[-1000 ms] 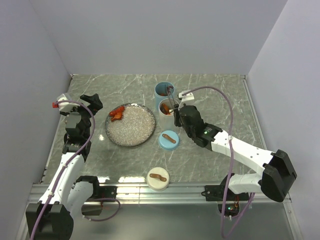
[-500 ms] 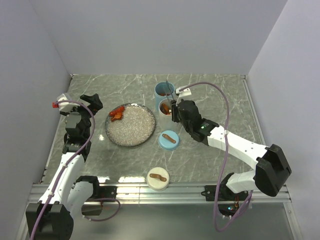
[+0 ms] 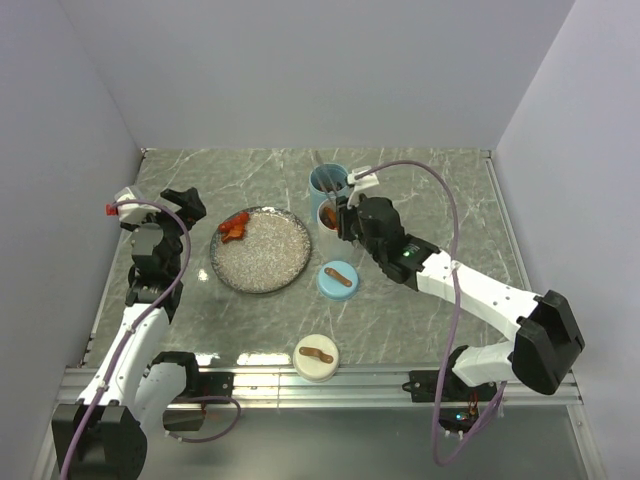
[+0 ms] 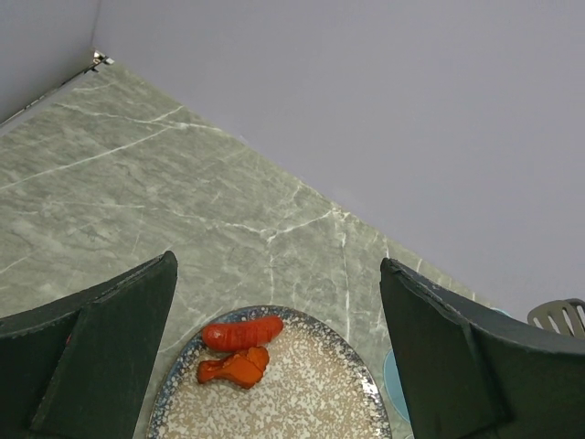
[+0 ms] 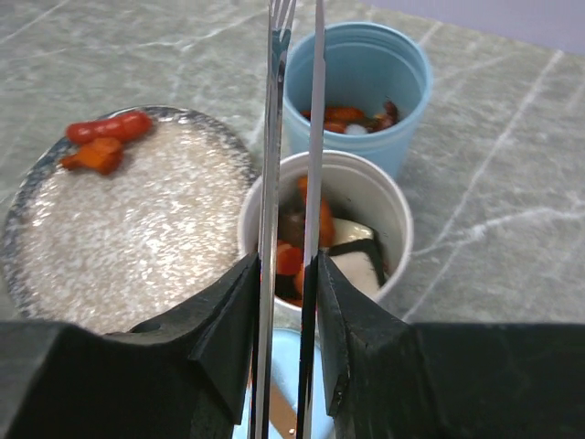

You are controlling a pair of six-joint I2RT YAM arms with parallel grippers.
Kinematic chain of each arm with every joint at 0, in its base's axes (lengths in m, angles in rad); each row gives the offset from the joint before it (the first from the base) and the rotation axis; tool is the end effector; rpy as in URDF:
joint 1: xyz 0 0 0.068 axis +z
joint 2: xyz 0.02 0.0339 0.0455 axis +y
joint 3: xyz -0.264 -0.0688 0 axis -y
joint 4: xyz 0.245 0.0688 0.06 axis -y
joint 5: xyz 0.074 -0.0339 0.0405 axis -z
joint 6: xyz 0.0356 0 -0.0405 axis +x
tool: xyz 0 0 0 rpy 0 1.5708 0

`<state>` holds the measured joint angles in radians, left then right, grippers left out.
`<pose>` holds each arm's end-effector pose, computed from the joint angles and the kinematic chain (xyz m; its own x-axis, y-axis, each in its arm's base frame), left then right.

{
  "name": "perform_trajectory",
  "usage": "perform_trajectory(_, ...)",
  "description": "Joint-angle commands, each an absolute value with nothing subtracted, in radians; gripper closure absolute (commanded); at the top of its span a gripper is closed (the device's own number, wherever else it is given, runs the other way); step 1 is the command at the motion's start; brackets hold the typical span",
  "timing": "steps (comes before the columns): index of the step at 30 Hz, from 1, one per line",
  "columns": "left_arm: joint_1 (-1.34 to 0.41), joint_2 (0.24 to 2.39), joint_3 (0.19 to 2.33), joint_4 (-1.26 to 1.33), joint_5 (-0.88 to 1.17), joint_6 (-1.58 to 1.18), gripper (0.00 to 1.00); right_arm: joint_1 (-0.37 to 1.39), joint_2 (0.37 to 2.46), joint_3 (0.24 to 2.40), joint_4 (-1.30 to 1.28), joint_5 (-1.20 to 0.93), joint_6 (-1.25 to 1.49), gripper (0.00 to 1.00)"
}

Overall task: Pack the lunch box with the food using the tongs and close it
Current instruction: Pick up the food using the clamp

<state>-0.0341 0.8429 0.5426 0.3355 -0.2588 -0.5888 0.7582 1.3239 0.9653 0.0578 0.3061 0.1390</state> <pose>0.2047 0.0021 0.2993 0.1529 -0.5424 -0.8261 -0.1656 0.8100 -0.5625 0.2318 0.2047 0.3077 -0.2749 -0.0784 -0.9583 -0.4126 0.9099 0.0439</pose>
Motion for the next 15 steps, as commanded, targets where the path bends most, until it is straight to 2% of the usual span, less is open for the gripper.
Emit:
perform_trajectory(1,-0.032,0.854,0.540,0.383,-0.256,-0.598,0.01,0.807,1.316,1.031,0.135,0.230,0.097,0.63)
perform_trajectory(8,-0.031,0.858,0.537,0.390,-0.264,-0.600,0.01,0.871,1.439,1.049,0.218,-0.026,0.048,0.63)
perform_trajectory(15,-0.031,0.859,0.534,0.393,-0.270,-0.601,0.01,0.880,1.601,1.101,0.244,-0.118,0.020,0.63)
